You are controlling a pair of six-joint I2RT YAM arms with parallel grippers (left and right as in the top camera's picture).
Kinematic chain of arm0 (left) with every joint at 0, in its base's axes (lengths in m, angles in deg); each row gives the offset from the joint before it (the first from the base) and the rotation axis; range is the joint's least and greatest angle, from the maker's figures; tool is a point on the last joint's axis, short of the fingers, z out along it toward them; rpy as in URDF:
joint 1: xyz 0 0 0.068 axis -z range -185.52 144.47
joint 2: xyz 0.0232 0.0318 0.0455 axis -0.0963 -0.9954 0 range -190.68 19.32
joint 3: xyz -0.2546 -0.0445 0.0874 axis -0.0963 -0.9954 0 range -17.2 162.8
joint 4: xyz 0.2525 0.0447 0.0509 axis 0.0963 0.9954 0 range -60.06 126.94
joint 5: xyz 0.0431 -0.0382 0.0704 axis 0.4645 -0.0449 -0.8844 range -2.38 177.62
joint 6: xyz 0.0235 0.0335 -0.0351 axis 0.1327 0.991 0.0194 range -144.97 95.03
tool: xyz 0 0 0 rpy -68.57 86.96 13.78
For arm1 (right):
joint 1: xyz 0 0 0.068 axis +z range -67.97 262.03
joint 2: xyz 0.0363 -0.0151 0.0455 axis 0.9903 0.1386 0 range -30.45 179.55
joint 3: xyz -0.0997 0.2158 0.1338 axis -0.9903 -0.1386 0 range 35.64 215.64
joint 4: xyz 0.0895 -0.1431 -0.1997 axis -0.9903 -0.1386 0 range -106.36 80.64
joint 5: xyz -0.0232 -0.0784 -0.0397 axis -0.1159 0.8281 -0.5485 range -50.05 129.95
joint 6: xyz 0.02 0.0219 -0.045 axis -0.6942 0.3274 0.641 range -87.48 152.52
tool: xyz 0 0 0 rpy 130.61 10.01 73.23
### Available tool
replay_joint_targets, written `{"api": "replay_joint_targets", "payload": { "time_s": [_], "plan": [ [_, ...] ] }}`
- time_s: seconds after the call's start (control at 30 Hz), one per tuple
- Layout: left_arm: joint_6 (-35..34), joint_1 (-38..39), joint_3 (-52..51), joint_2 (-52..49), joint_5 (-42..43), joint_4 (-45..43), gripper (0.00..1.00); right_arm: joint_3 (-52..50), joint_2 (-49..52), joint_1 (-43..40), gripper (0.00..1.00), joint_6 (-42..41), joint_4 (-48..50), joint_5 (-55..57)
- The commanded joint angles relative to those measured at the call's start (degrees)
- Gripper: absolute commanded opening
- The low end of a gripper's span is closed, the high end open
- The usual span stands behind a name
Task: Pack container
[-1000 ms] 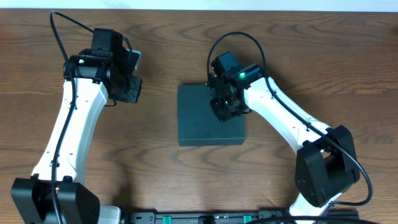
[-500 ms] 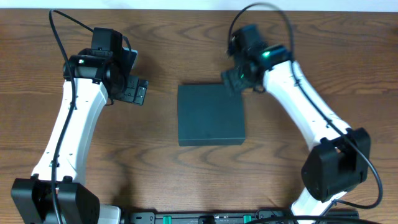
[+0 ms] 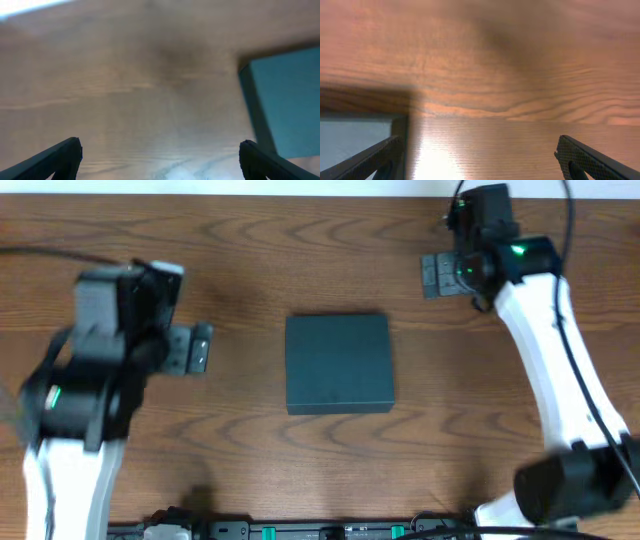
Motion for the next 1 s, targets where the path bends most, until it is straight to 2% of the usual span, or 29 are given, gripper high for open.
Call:
{"api": "replay_joint_targets", "payload": {
  "time_s": [0.0, 0.27, 0.47, 0.67, 0.97],
  "plan": [
    [-0.09, -0.07, -4.94, 7.21, 1.09, -0.07, 0.99, -5.42, -9.81, 0.66, 0.99, -1.7, 2.14, 1.09],
    [1.27, -0.07, -24.61, 27.17, 1.09, -8.92, 0.99, -34.05, -33.68, 4.39, 0.99, -9.7, 13.18, 9.38],
    [3.58, -0.09, -35.06, 36.92, 1.05, -12.2, 0.98, -49.64, -48.54, 5.6, 0.99, -14.51, 14.62, 12.63],
    [3.56, -0.09, -39.04, 38.07, 1.05, -13.68, 0.99, -57.09, -54.86, 5.6, 0.99, -16.37, 13.49, 12.61],
    [3.56, -0.09, -39.06, 37.7, 1.05, -13.64, 0.99, -58.12, -54.42, 5.6, 0.99, -16.37, 11.15, 12.57]
  ]
}}
